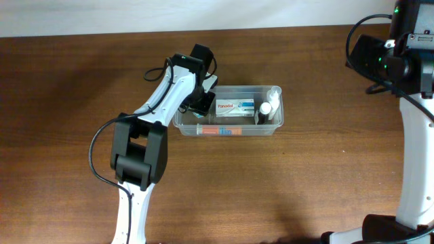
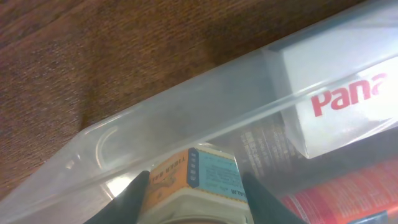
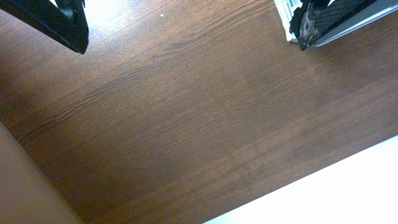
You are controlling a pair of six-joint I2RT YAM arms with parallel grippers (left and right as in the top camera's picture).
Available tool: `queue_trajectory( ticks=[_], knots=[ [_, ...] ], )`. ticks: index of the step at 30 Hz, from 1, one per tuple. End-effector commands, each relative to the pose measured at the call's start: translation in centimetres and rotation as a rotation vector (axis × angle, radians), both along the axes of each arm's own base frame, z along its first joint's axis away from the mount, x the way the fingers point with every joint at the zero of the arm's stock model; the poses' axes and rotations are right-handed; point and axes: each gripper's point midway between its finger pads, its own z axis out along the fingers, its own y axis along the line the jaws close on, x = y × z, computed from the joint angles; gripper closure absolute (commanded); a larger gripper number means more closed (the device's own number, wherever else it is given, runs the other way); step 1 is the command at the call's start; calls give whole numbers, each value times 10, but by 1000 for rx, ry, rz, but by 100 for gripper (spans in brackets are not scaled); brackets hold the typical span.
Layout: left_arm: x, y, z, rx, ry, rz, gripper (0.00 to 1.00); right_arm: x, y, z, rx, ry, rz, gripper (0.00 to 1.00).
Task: Pack container
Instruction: 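Move the held jar over the container's left end beside the Panadol box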
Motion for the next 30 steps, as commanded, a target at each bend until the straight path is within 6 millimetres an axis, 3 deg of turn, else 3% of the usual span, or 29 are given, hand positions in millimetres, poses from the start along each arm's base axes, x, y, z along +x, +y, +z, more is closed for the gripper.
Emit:
queue_trajectory(
  ticks=[1, 6, 11, 19, 30],
  knots=[
    [11, -5, 9, -9, -35, 19, 73, 0, -5, 7, -16, -16, -17, 2],
    [15, -7, 19, -16, -48, 29, 72, 0, -5, 7, -16, -16, -17, 2],
    [10, -5, 19, -7, -28, 29, 66, 0, -5, 7, -16, -16, -17, 2],
    [10, 0, 18, 17, -33, 33, 66, 0, -5, 6, -16, -16, -17, 2],
    [25, 7, 20, 50, -94, 180, 67, 0, -5, 6, -16, -16, -17, 2]
  ],
)
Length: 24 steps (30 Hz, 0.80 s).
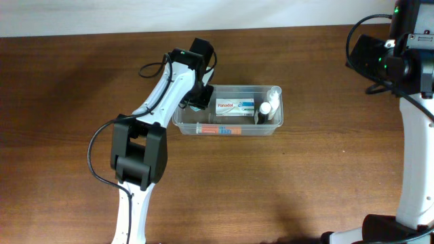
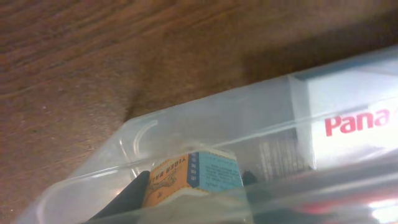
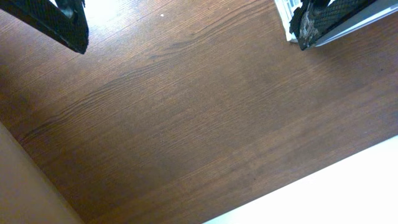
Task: Pack container
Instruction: 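Move the held jar over the container's left end beside the Panadol box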
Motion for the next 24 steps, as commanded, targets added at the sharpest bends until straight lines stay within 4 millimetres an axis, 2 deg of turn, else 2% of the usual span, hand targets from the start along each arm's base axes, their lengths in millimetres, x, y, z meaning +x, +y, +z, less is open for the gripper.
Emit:
queue_trajectory(
  ticks=[1, 16, 20, 24],
  knots=[
    [8, -1, 2, 3, -32, 68, 68, 0, -5, 6, -16, -16, -17, 2],
    [8, -1, 2, 2, -29, 81, 67, 0, -5, 6, -16, -16, -17, 2],
    [9, -2, 6, 8, -39, -24, 67, 0, -5, 7, -16, -16, -17, 2],
    [10, -3, 19, 22, -50, -148, 66, 0, -5, 7, -16, -16, -17, 2]
  ],
)
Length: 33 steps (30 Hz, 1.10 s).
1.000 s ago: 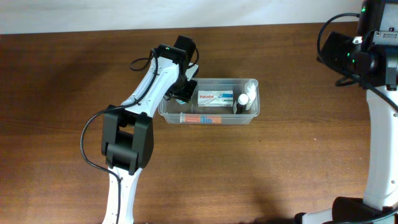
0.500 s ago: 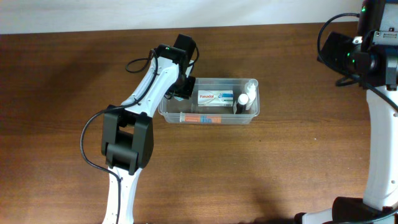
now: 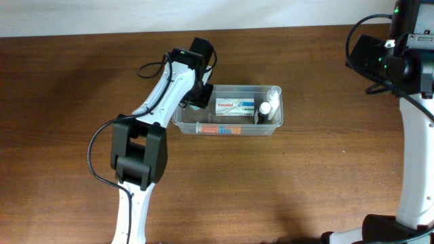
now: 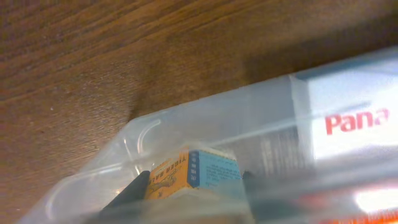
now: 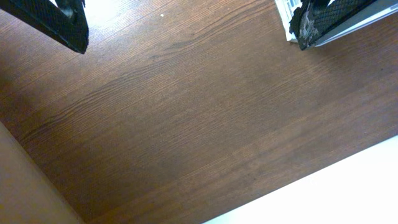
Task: Pack container
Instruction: 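Move the held jar over the container's left end beside the Panadol box, then lower the jar into the container between the Panadol box and tube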
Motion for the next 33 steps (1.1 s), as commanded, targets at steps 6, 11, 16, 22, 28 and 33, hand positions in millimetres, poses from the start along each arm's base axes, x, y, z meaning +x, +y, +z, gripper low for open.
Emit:
queue_trajectory(
  ticks=[6, 11, 16, 22, 28, 33],
  knots=[
    [-1, -2, 29, 36, -14, -333, 65, 0, -5, 7, -16, -16, -17, 2],
    [-36, -21, 30, -97, 95, -661, 63, 0, -5, 6, -16, -16, -17, 2],
    [-62, -26, 33, -179, 169, -847, 62, 0, -5, 6, -16, -16, -17, 2],
    [-60, -29, 32, -188, 138, -974, 60, 0, -5, 7, -16, -16, -17, 2],
    [-47, -26, 21, -135, 95, -1000, 58, 0, -5, 6, -16, -16, -17, 2],
    [-36, -20, 14, -71, 70, -1000, 59, 0, -5, 7, -16, -16, -17, 2]
  ],
)
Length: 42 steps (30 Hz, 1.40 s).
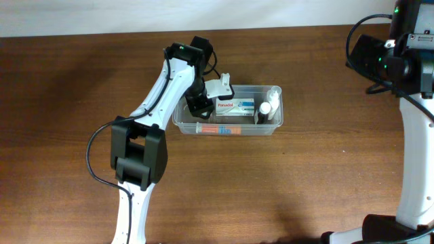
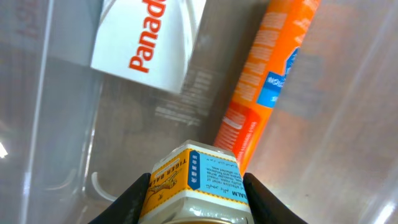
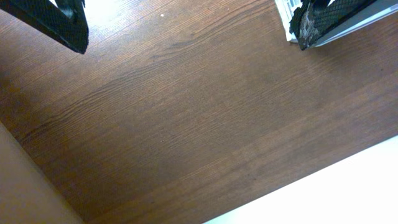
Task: Pack container
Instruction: 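Lower the jar into the container between the Panadol box and tube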
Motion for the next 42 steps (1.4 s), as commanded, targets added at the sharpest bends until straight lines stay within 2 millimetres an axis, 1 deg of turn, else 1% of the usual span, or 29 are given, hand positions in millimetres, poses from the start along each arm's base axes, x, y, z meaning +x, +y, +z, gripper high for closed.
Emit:
queue_trajectory(
  ticks=[1, 3, 5, 9, 13, 17, 21, 27, 32, 33, 34, 36, 42],
  knots=[
    [7, 8, -5, 54, -46, -32, 59, 0, -5, 7, -16, -16, -17, 2],
    [12, 16, -11, 103, -74, -31, 60, 0, -5, 7, -16, -16, -17, 2],
    [12, 20, -16, 120, -78, -43, 60, 0, -5, 6, -16, -16, -17, 2],
    [12, 20, -23, 121, -79, -54, 60, 0, -5, 7, -16, -16, -18, 2],
    [12, 20, -27, 118, -87, -101, 60, 0, -5, 7, -16, -16, -17, 2],
    [15, 18, -28, 113, -101, -103, 60, 0, -5, 7, -16, -16, -17, 2],
    [17, 17, -33, 110, -110, -108, 60, 0, -5, 7, -16, -16, -18, 2],
    [14, 19, -45, 113, -102, -109, 59, 0, -5, 6, -16, -16, -17, 2],
    [14, 19, -47, 112, -103, -108, 59, 0, -5, 6, -16, -16, -17, 2],
    [14, 19, -47, 112, -103, -108, 58, 0, -5, 7, -16, -16, -18, 2],
    [14, 19, -47, 112, -103, -108, 54, 0, -5, 7, -16, -16, -17, 2],
    [14, 19, -47, 112, -103, -108, 50, 0, -5, 7, -16, -16, -18, 2],
    [14, 19, -47, 112, -103, -107, 45, 0, -5, 7, -16, -16, -17, 2]
  ],
)
